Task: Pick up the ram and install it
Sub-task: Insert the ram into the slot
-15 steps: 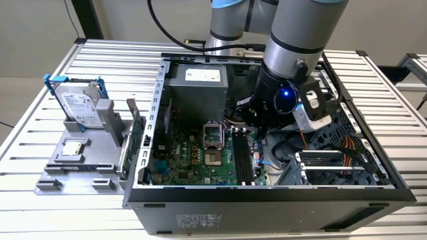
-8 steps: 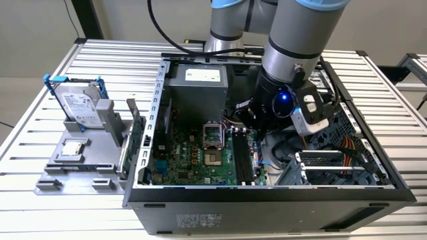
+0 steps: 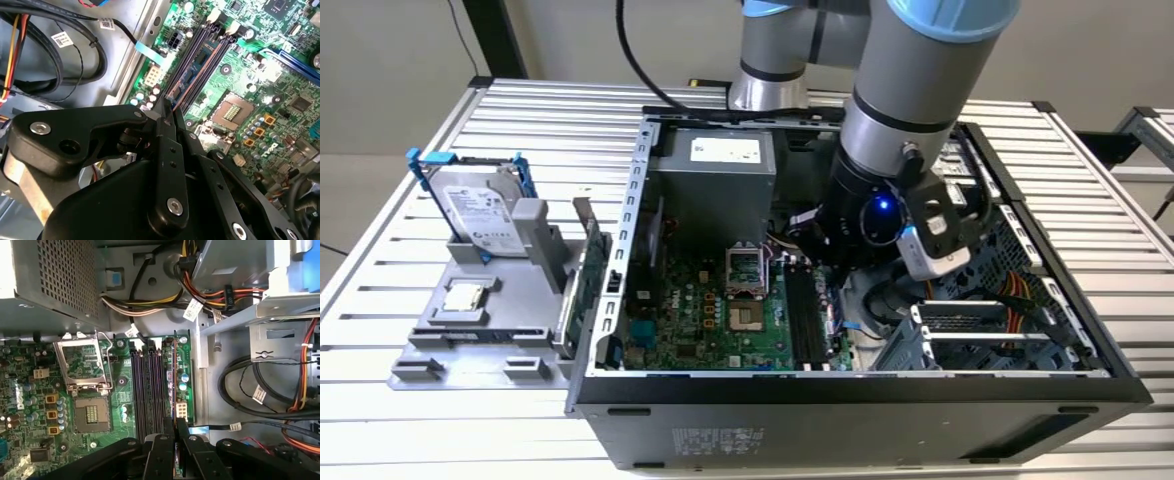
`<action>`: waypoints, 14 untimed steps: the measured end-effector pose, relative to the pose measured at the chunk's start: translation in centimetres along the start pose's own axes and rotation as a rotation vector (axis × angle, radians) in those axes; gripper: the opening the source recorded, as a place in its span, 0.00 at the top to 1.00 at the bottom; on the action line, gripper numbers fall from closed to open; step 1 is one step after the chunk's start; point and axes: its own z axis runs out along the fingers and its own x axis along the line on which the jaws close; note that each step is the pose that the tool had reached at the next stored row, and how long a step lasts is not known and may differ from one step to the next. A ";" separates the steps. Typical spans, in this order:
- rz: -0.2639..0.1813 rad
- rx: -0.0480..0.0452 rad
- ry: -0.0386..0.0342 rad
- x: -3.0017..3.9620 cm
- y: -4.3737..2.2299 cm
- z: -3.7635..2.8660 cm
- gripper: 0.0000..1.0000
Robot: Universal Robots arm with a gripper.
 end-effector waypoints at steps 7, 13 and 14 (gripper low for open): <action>-0.028 -0.0001 0.0001 0.01 -0.01 0.83 1.00; -0.053 -0.0002 0.0002 0.02 -0.02 1.40 1.00; -0.054 -0.0001 0.0002 0.02 -0.03 1.52 1.00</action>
